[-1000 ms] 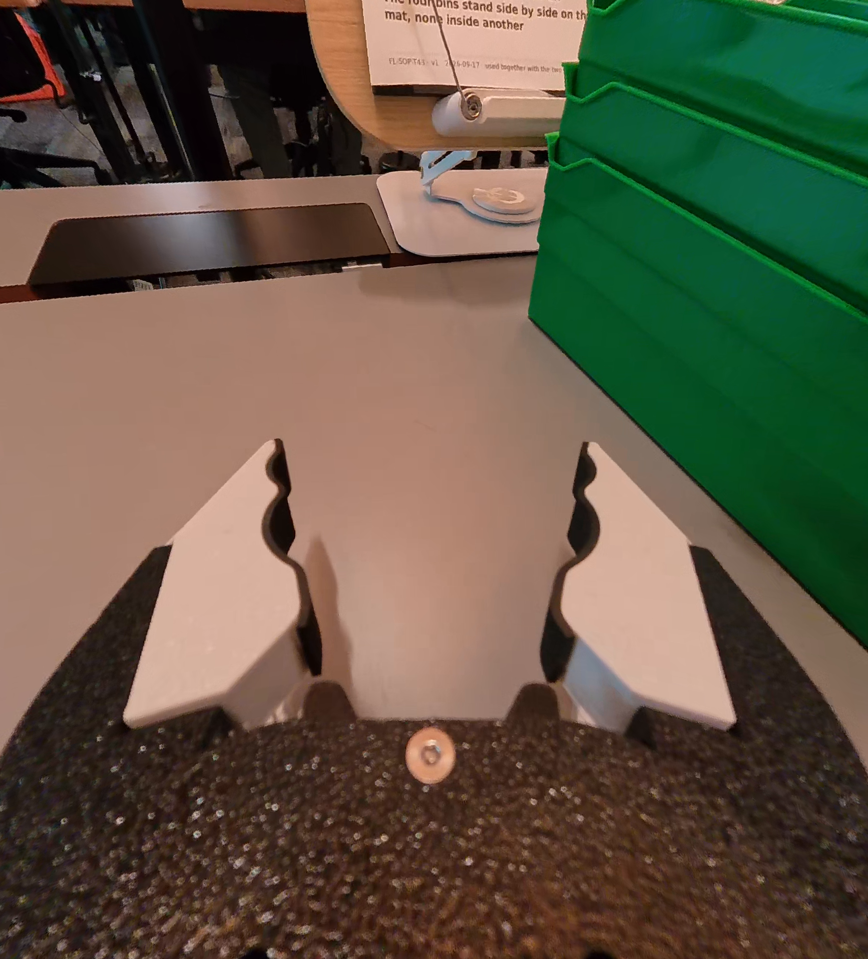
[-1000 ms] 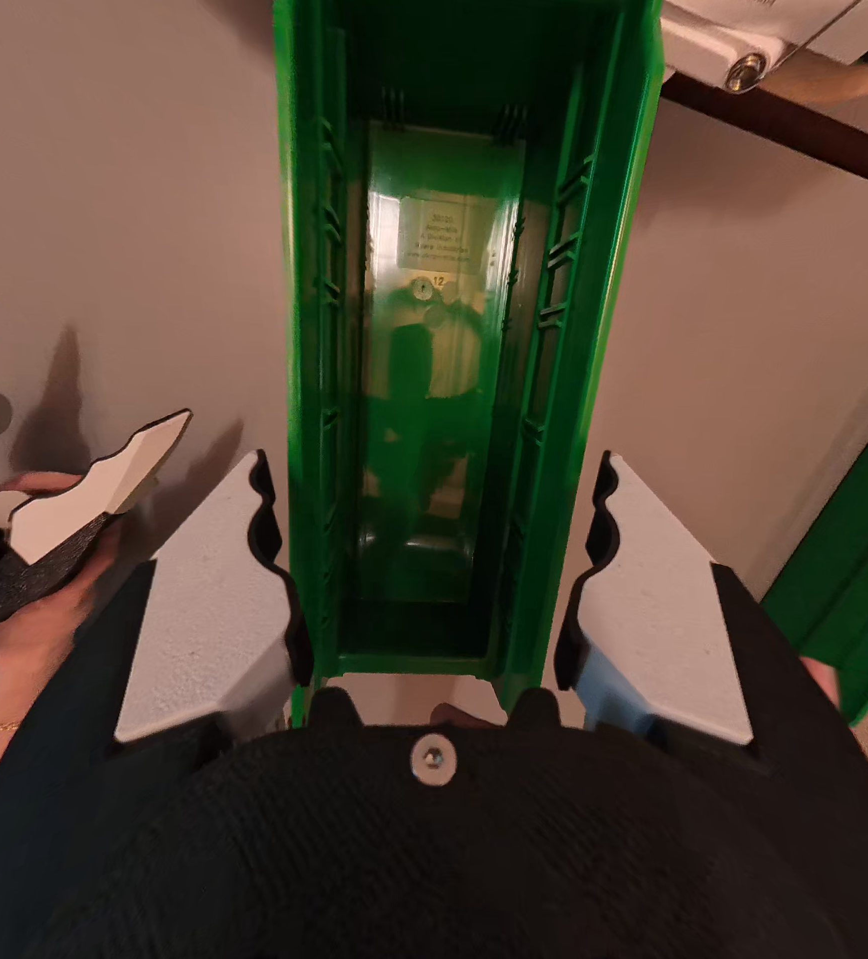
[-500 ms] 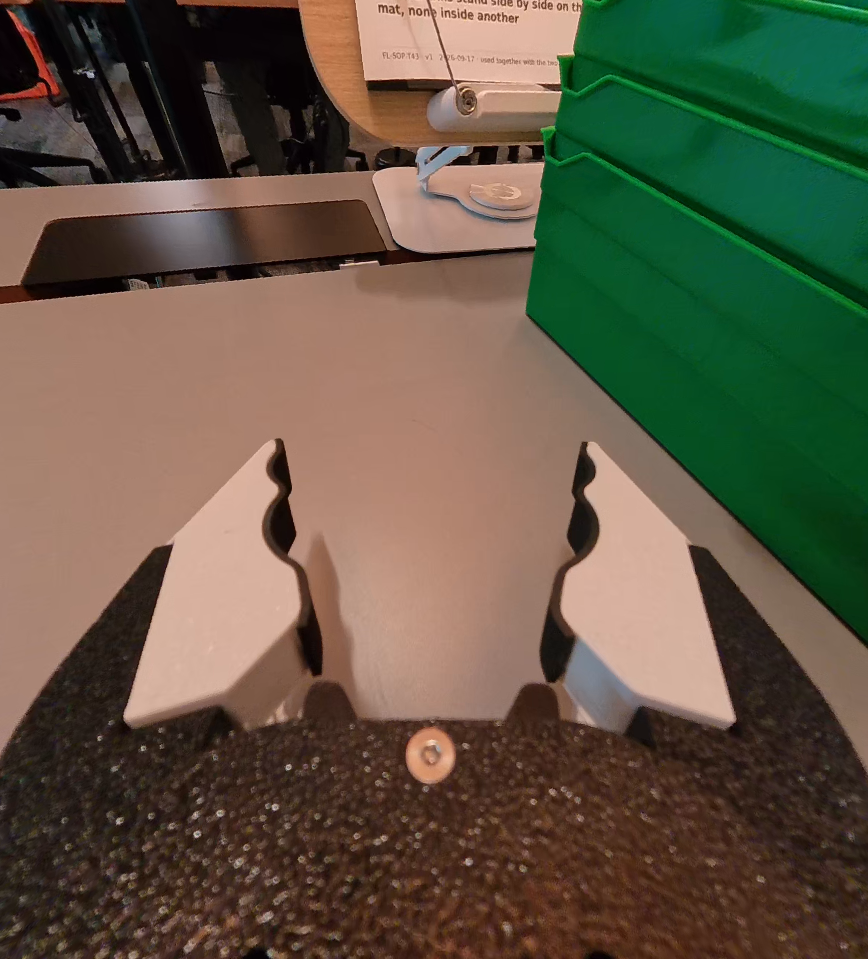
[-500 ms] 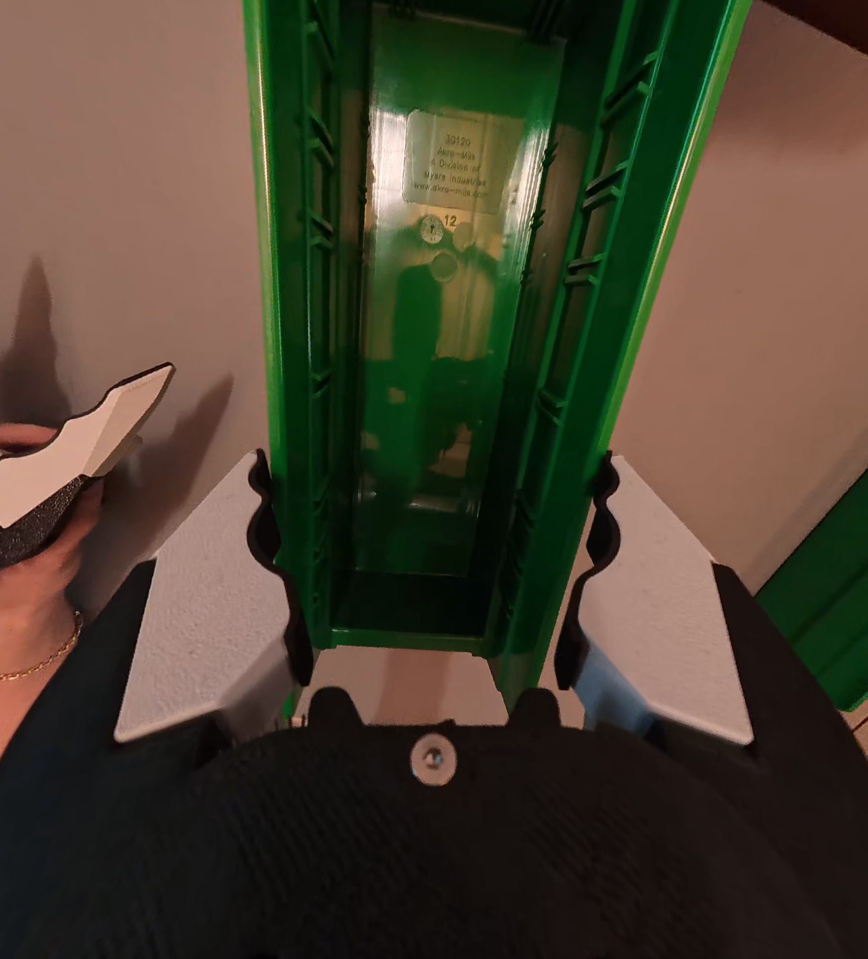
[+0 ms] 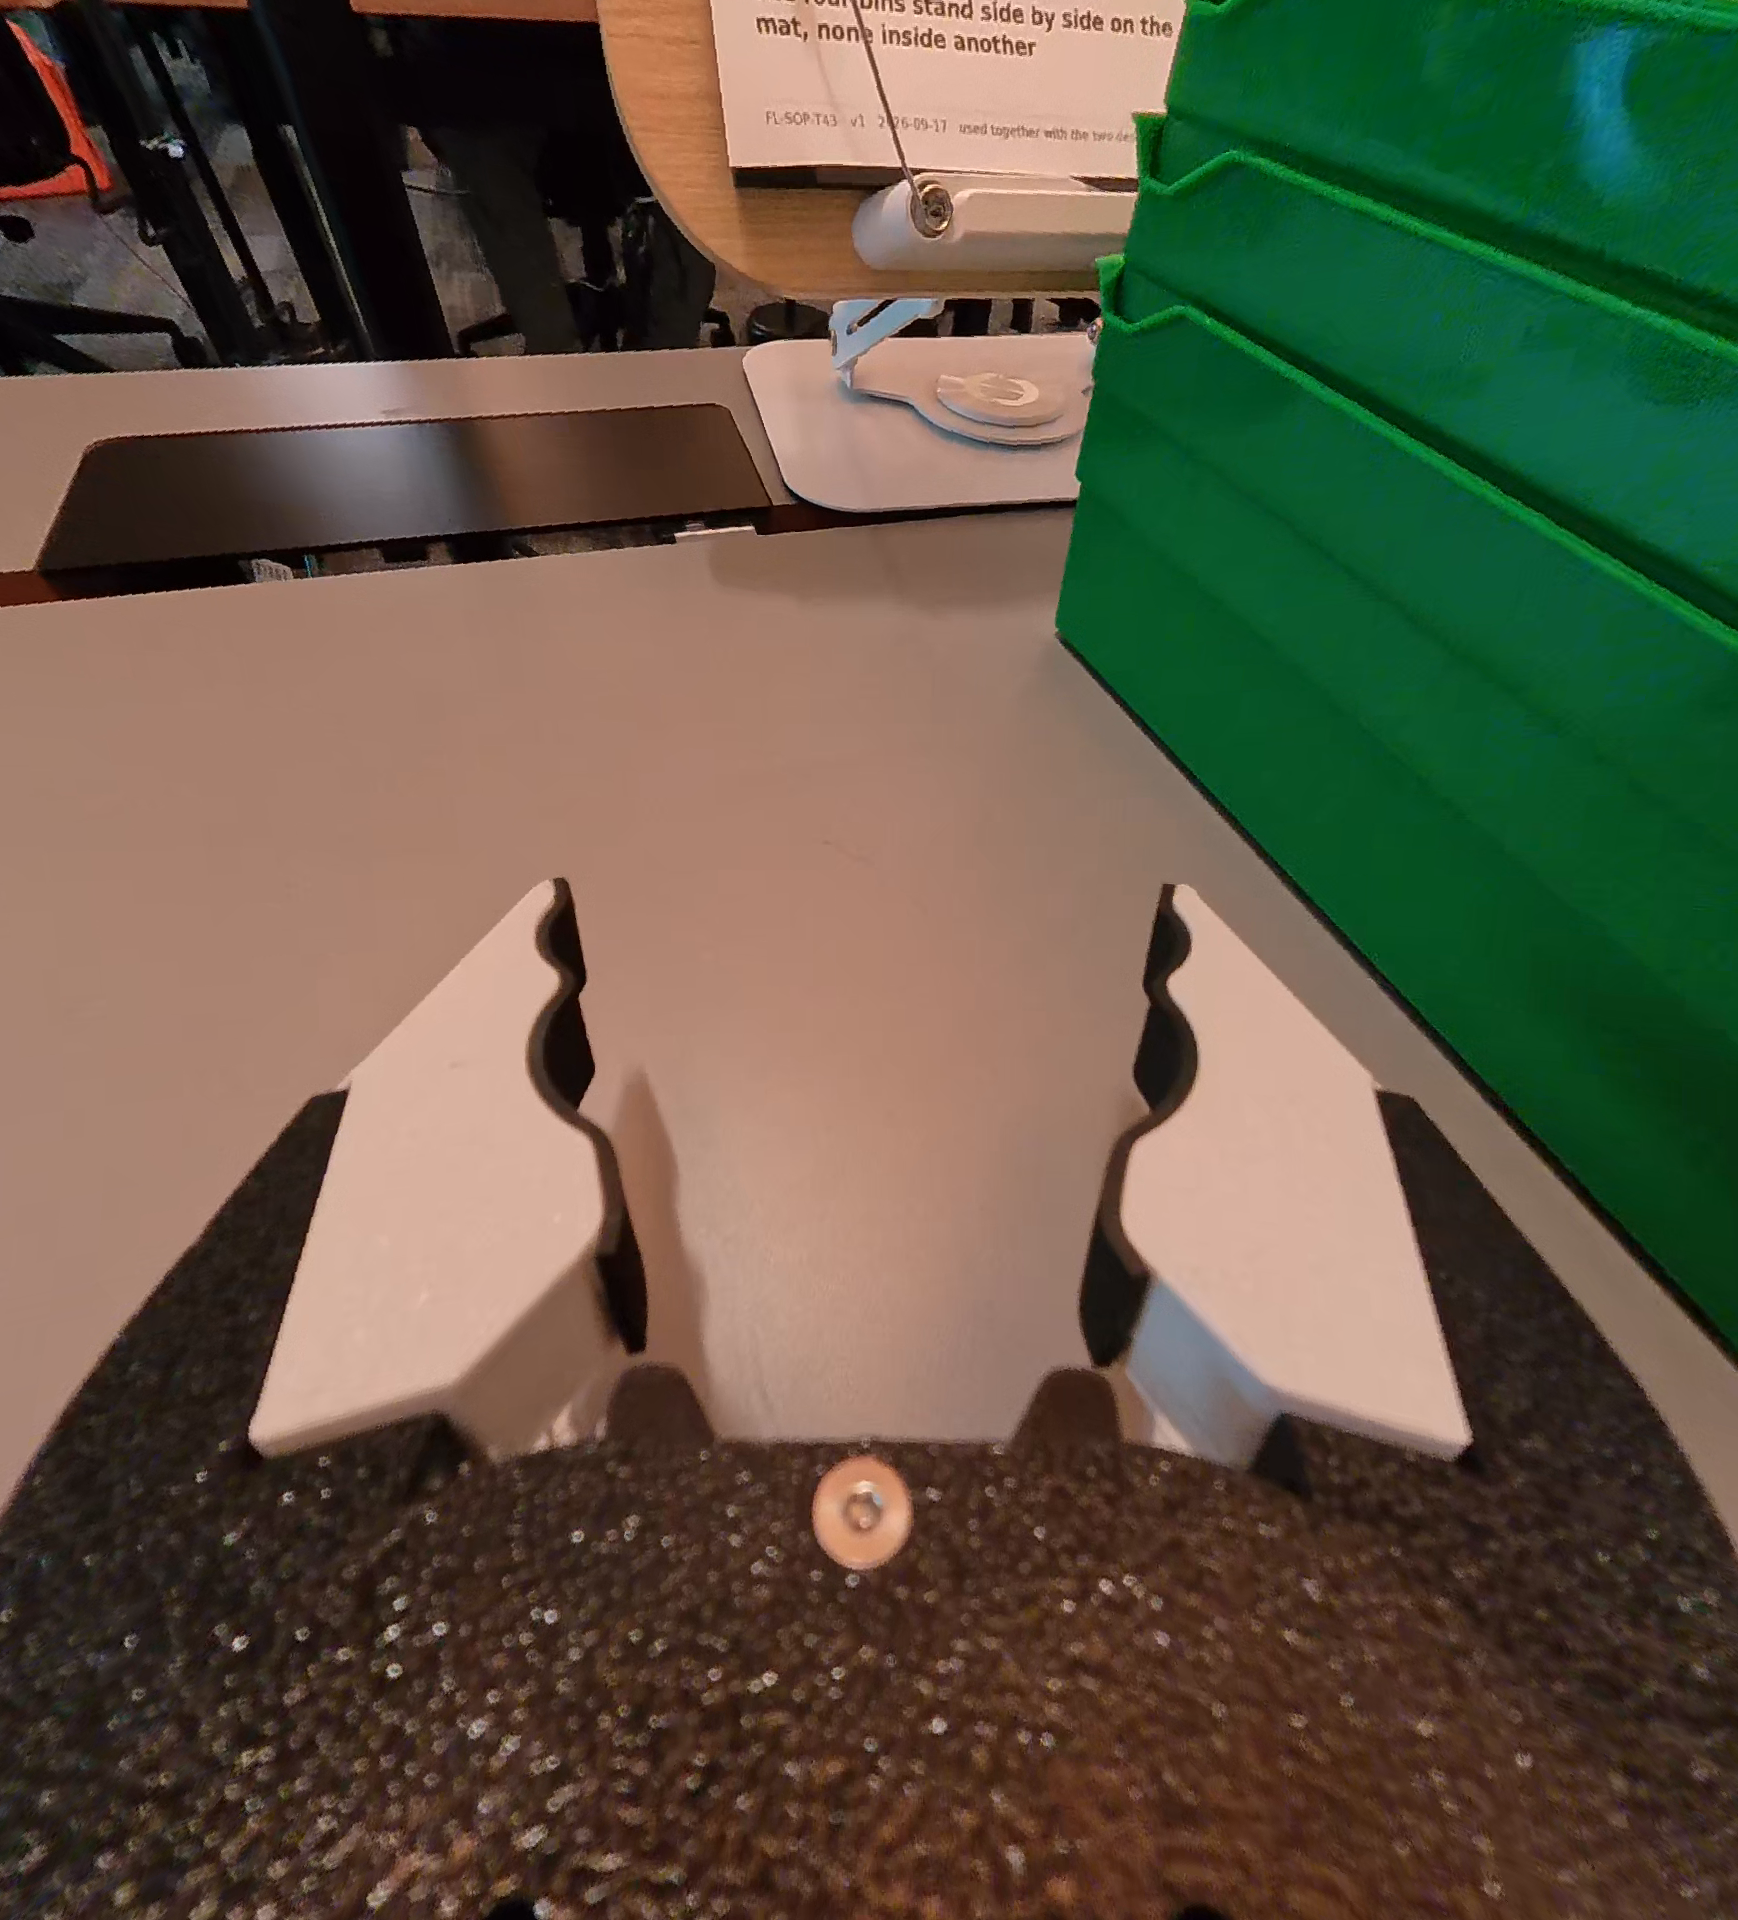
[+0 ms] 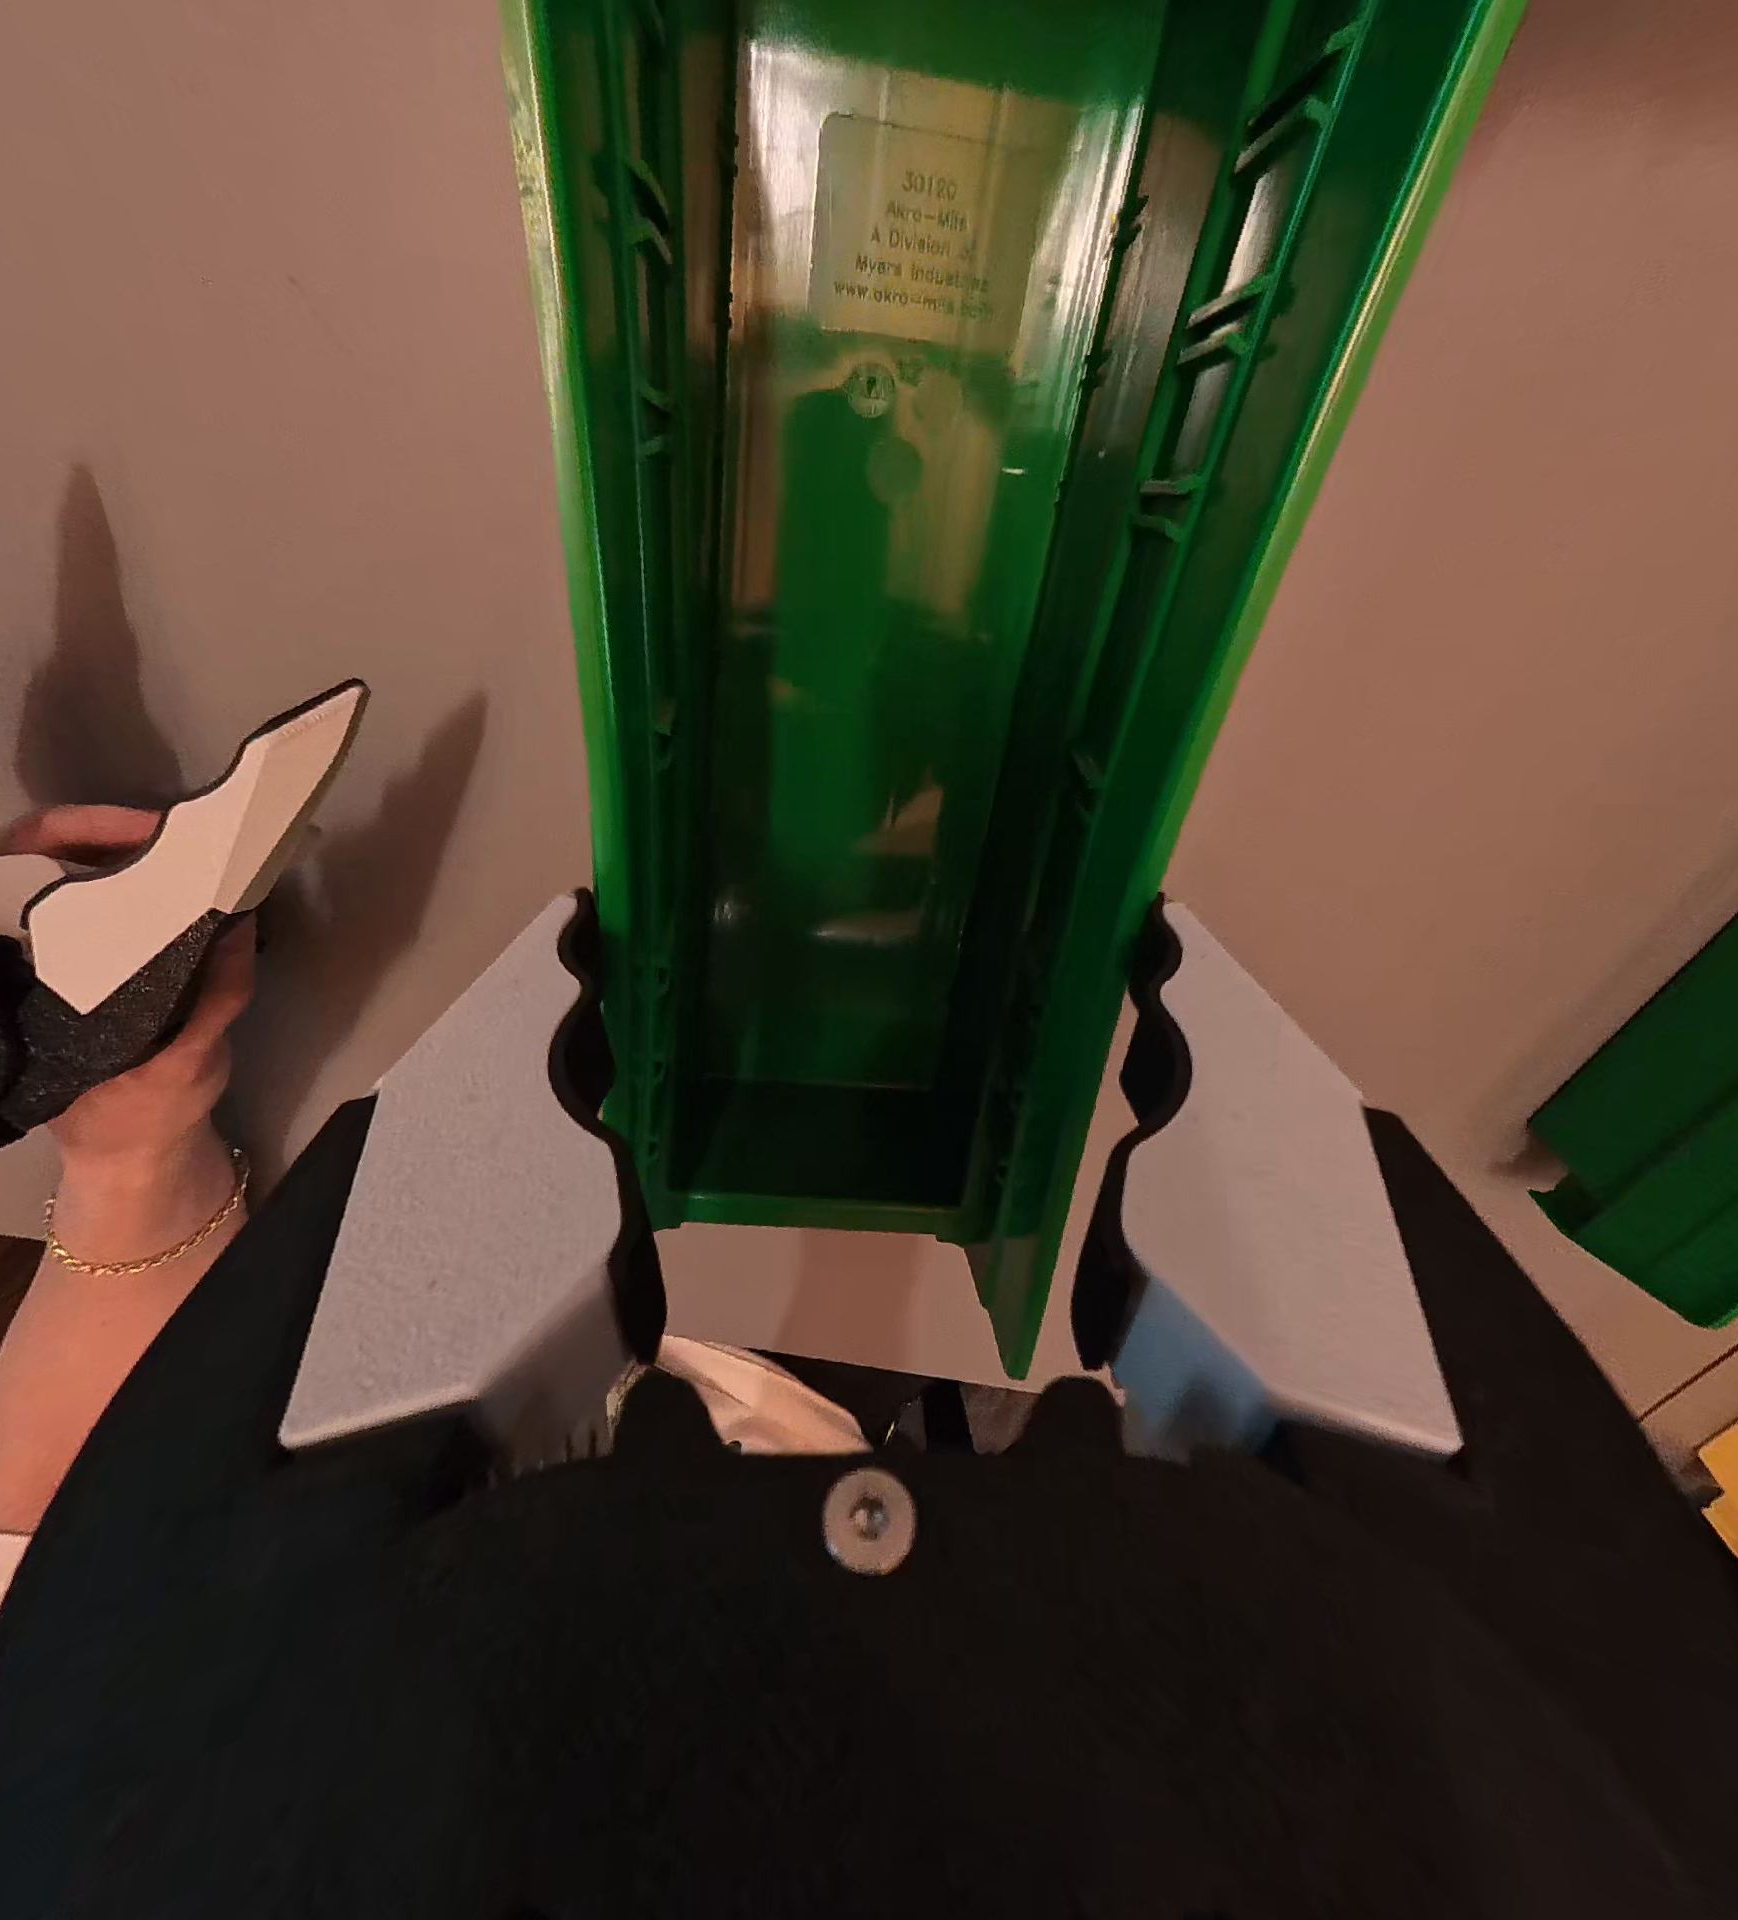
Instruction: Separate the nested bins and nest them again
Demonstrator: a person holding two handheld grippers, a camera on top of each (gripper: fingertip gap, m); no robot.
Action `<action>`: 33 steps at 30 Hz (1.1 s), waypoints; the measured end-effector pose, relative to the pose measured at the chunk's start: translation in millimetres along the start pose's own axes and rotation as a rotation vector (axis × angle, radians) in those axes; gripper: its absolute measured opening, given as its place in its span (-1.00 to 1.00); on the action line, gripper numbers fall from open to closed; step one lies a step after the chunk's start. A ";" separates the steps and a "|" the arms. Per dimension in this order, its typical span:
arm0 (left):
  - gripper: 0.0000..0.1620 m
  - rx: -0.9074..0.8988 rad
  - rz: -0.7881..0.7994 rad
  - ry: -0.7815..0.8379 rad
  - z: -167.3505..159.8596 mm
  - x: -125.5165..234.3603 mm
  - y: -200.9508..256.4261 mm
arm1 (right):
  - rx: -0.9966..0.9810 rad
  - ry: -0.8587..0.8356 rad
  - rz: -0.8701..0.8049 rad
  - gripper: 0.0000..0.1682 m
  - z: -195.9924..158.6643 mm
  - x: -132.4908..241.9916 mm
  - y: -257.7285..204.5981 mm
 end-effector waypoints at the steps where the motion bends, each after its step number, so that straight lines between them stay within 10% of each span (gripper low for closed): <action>1: 0.31 0.002 0.000 0.000 0.0 0.0 -0.2 | -0.001 -0.002 0.001 0.19 0.2 0.1 0.5; 33: 0.30 0.034 -0.002 0.010 0.7 0.1 -2.7 | -0.071 0.010 0.069 0.11 5.2 18.8 -12.0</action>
Point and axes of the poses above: each gripper's, where its closed fingertips meet, x back along the fingers, z out of its top, y = z × x across the jaws, the point moved 7 cm from there along x, back along the fingers, and after that the axes turned 13 degrees about y, right-handed, at the moved point
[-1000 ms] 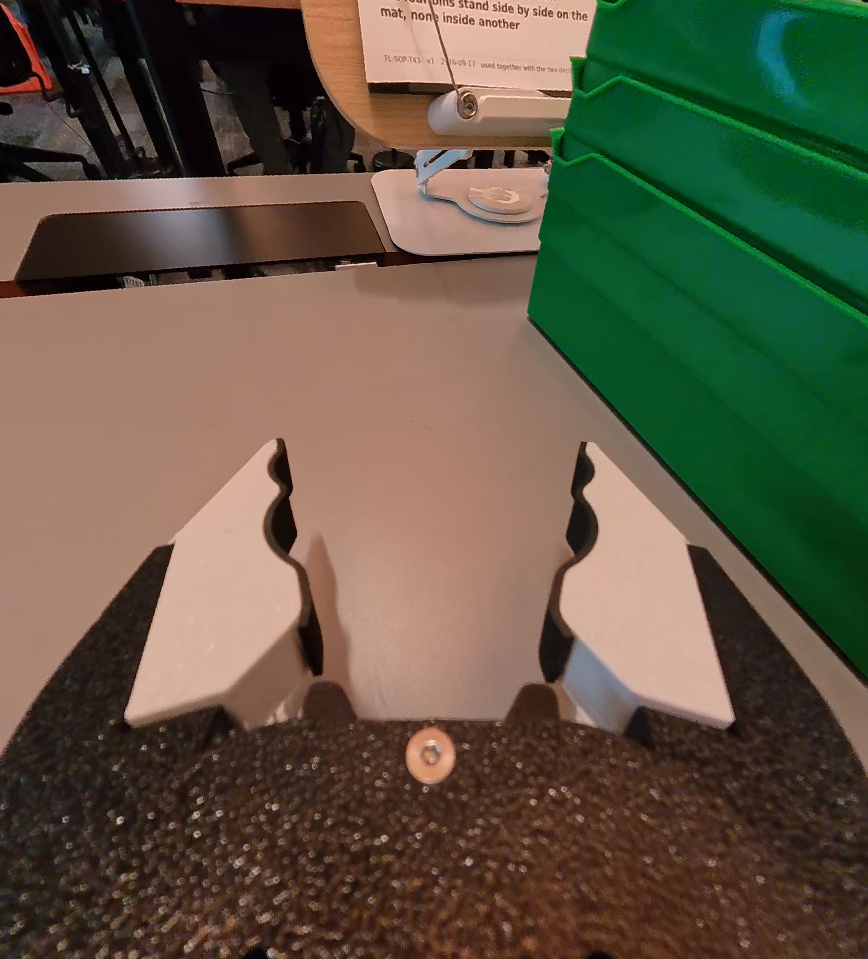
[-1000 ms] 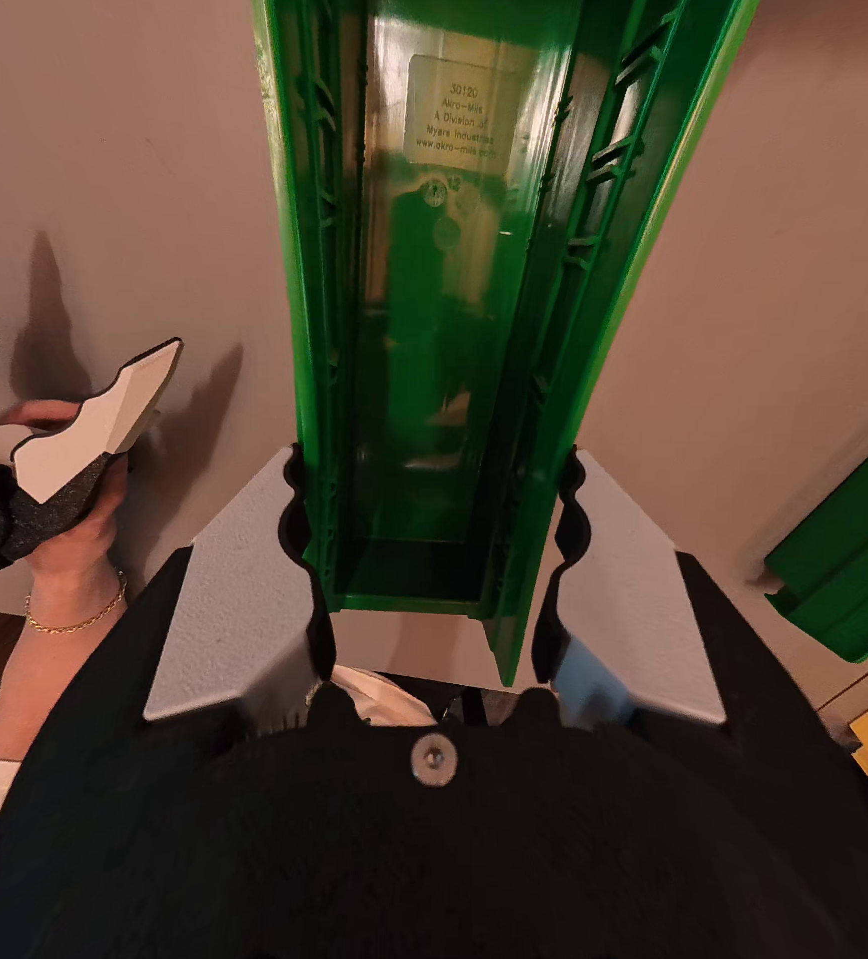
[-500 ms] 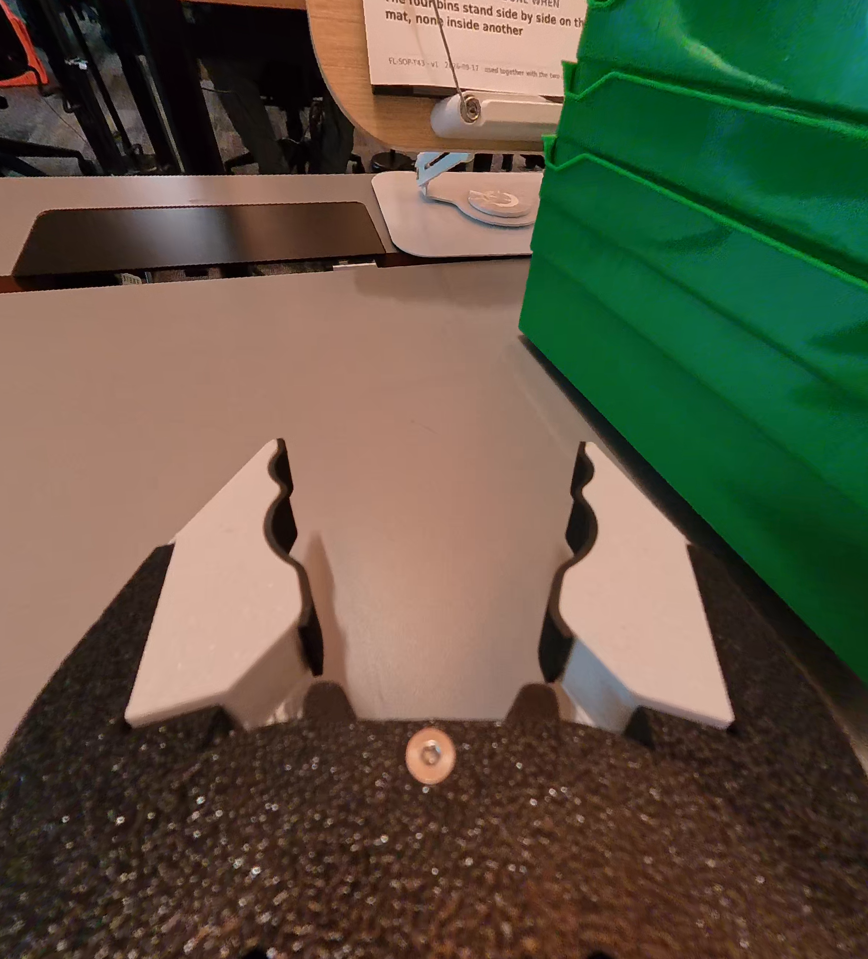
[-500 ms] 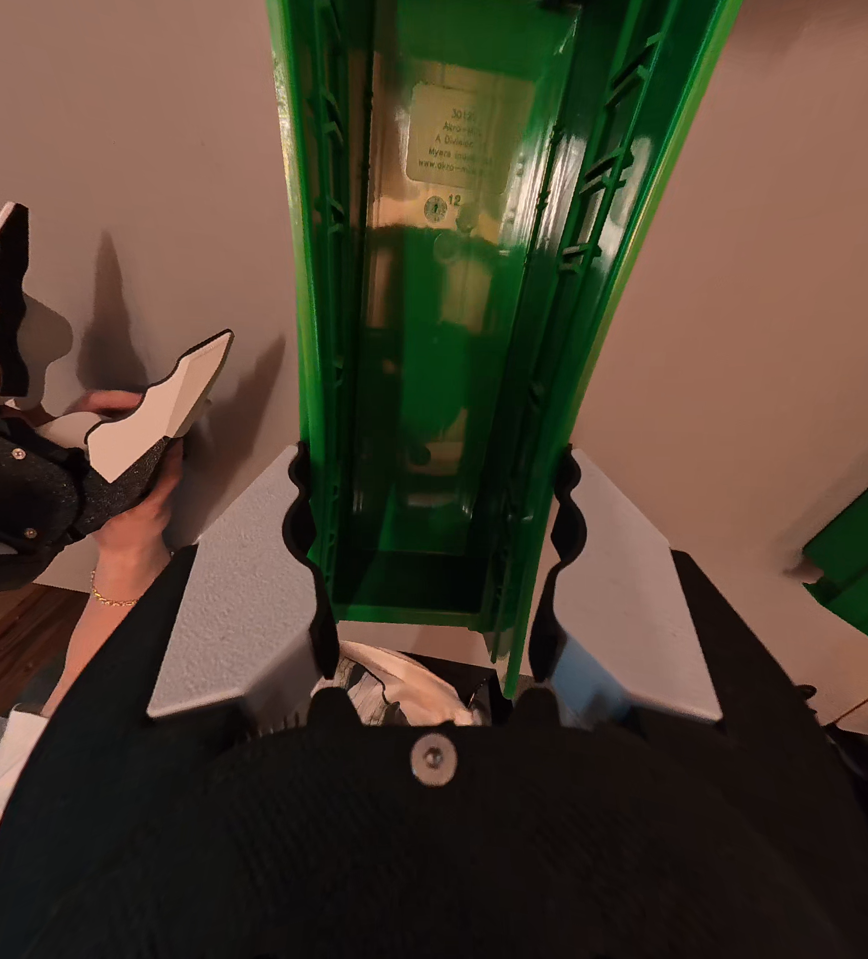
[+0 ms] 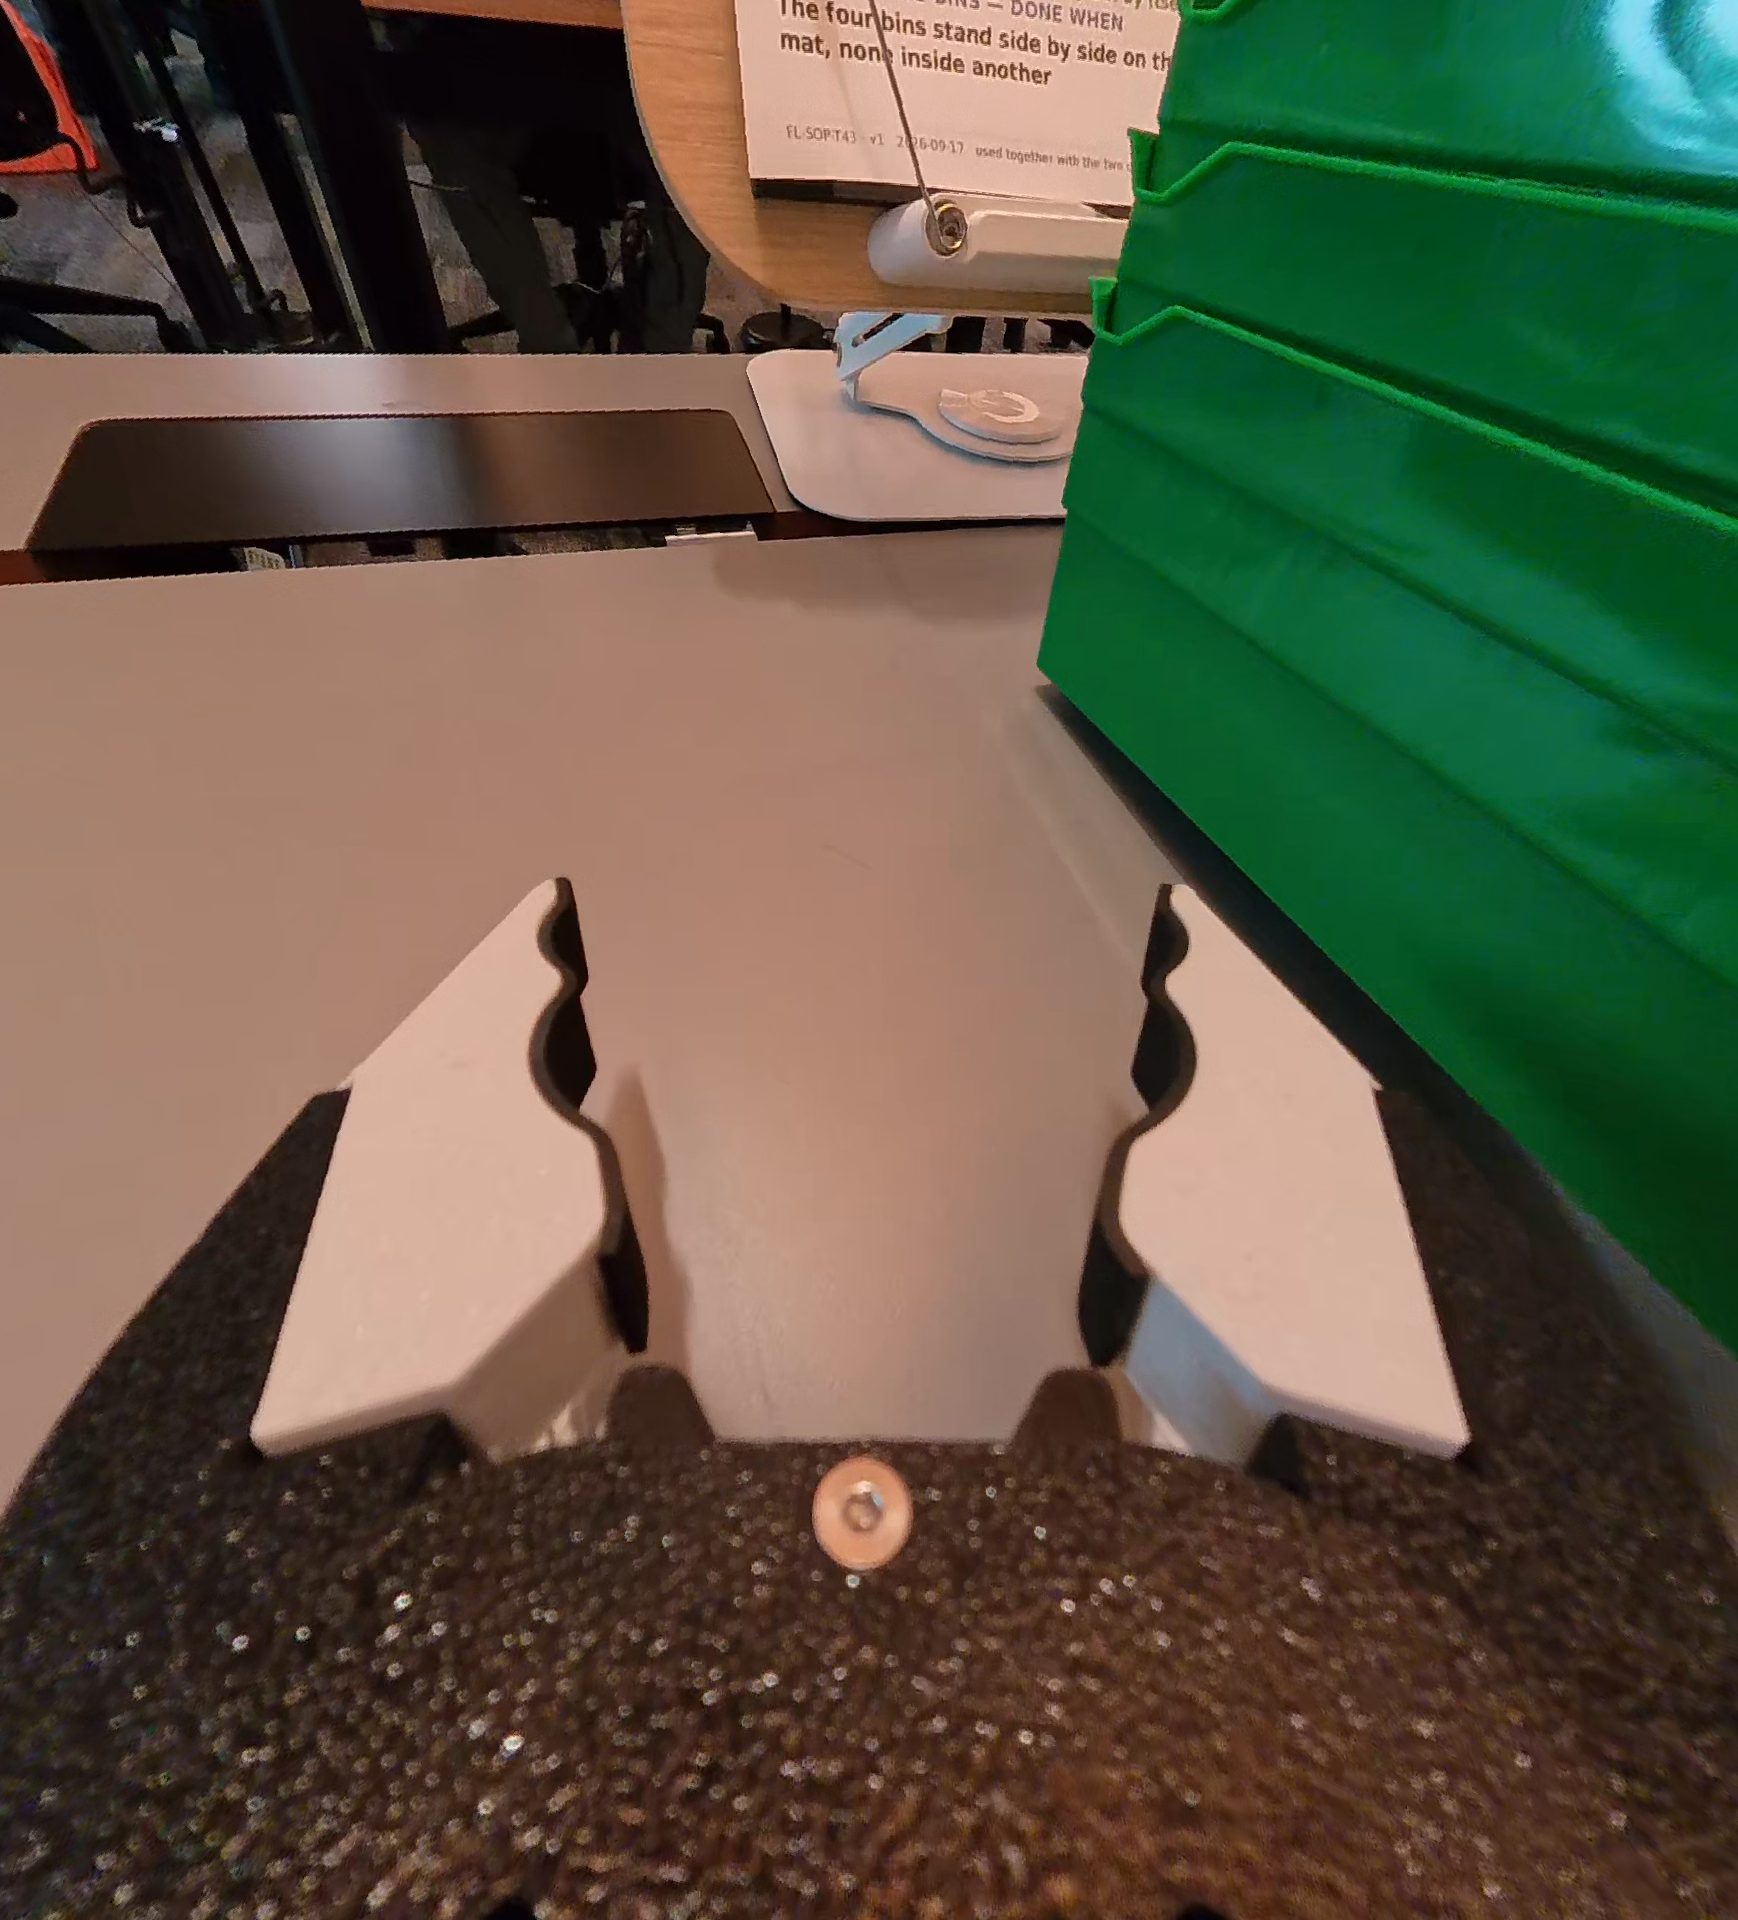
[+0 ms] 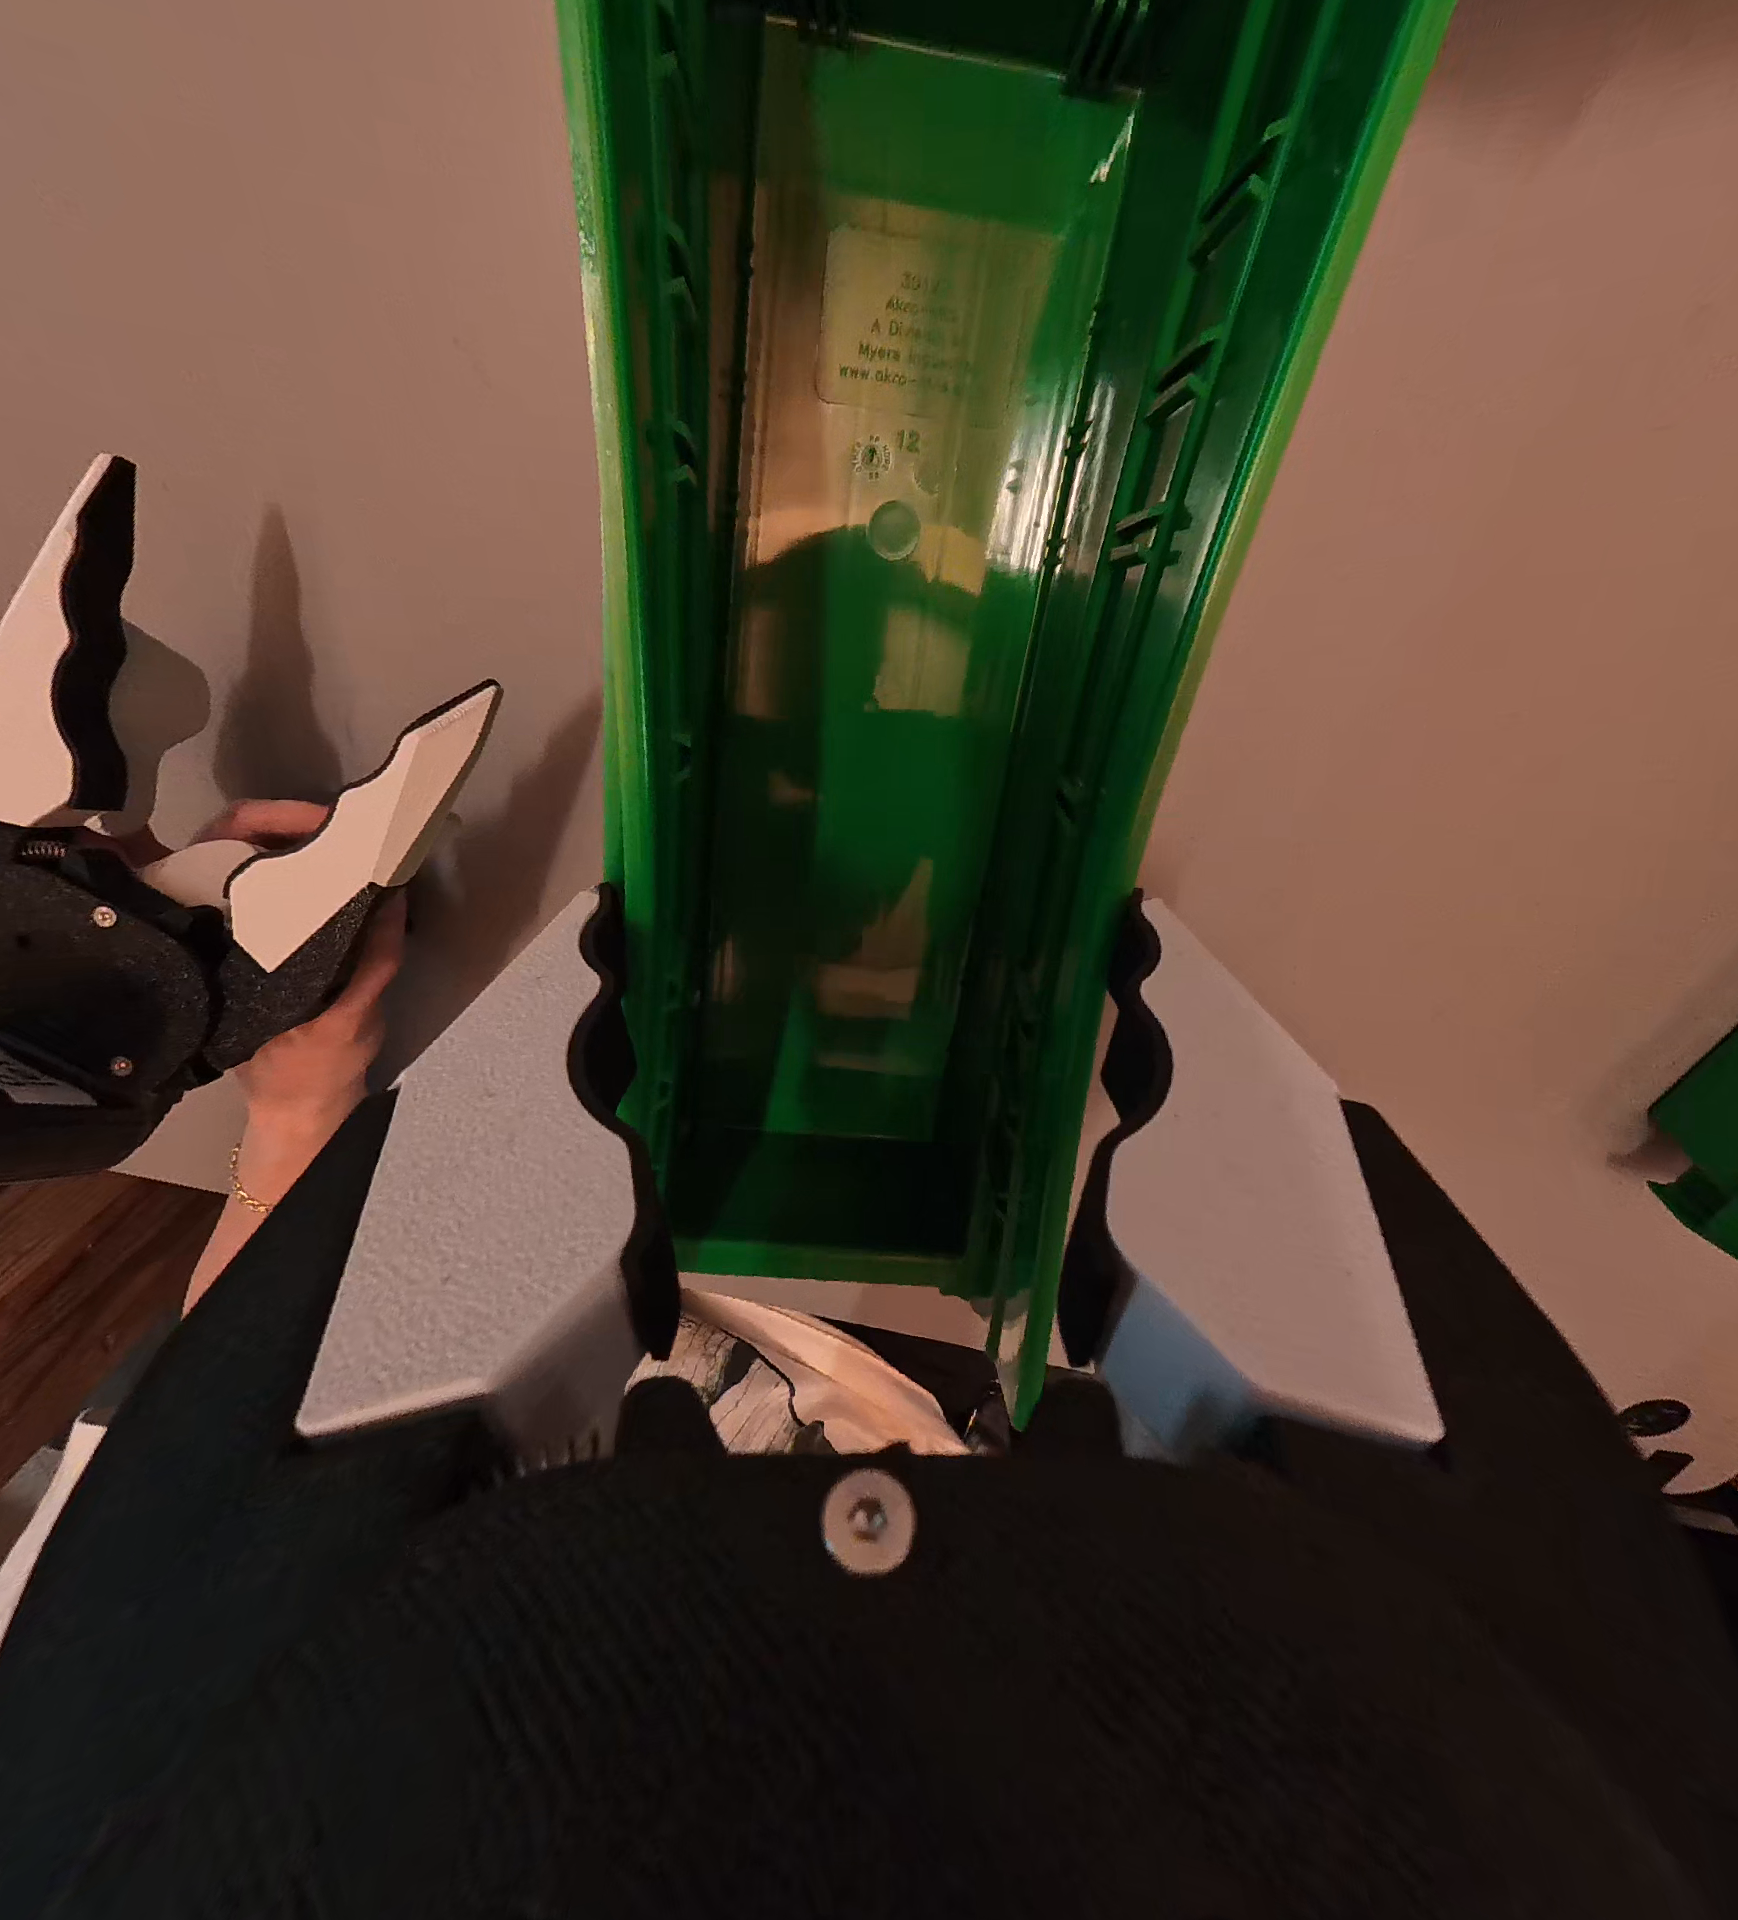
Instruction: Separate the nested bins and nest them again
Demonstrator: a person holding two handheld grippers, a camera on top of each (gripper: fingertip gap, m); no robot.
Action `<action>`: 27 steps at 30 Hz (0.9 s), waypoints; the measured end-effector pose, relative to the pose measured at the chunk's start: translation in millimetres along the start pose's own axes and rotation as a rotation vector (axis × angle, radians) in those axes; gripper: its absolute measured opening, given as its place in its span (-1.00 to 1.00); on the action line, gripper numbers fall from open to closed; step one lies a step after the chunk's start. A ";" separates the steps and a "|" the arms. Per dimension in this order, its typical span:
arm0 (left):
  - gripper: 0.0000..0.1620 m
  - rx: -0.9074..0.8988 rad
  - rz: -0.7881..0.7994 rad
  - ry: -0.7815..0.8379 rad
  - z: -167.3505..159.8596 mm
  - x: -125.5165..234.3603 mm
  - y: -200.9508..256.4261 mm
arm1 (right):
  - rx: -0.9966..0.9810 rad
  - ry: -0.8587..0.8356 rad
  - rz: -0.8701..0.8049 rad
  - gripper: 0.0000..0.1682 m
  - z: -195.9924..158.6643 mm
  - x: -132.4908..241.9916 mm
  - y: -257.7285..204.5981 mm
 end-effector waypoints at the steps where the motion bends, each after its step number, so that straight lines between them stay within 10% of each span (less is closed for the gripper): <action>1: 0.30 0.000 0.000 0.001 0.0 0.0 -0.1 | 0.000 -0.001 0.000 0.11 -0.4 -0.6 -0.2; 27: 0.30 0.018 0.000 0.006 0.4 0.6 -1.8 | 0.009 0.023 0.029 0.15 -10.0 -10.5 -8.4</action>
Point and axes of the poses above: each gripper's, where its closed fingertips meet, x back along the fingers, z out of its top, y = z × x across the jaws, the point moved 7 cm from there along x, back along the fingers, and after that the axes turned 13 degrees about y, right-handed, at the moved point
